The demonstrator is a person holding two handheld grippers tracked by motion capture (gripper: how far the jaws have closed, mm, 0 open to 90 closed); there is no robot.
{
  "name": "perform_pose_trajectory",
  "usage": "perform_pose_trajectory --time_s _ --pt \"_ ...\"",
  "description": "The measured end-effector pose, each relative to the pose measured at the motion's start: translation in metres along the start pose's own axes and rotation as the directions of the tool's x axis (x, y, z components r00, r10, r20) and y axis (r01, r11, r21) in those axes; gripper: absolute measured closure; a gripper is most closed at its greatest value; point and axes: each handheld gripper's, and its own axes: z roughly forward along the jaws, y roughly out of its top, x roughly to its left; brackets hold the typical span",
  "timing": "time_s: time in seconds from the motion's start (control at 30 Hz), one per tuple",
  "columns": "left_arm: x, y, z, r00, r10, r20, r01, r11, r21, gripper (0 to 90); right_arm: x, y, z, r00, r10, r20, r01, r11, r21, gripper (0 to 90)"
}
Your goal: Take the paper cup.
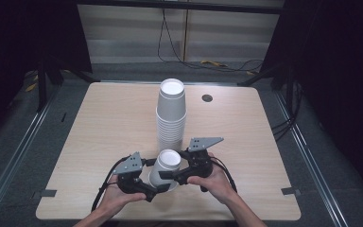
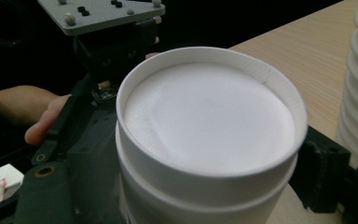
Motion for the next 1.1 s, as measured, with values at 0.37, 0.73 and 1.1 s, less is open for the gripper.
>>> perform_pose_trajectory --time_s 0.37,0.73,1.1 --pt "-0.0025 0.0005 0.0043 0.9997 0.022 0.012 -0.022 0.9996 0.016 11.0 0.0022 -0.0020 0.0041 0.9998 0.000 -0.018 0.000 1.000 -0.026 21.3" --pt "-0.0003 0.0018 0.0043 0.9989 0.026 0.040 -0.029 0.9970 0.072 14.0 0.0006 -0.0030 0.0026 0.9994 0.030 -0.017 -0.030 1.000 0.008 20.0" --pt "-0.0003 0.0011 0.0039 0.9977 0.044 0.051 -0.051 0.9908 0.126 14.8 -0.0019 -0.0017 -0.0041 0.9988 0.036 -0.032 -0.036 0.999 0.019 15.3"
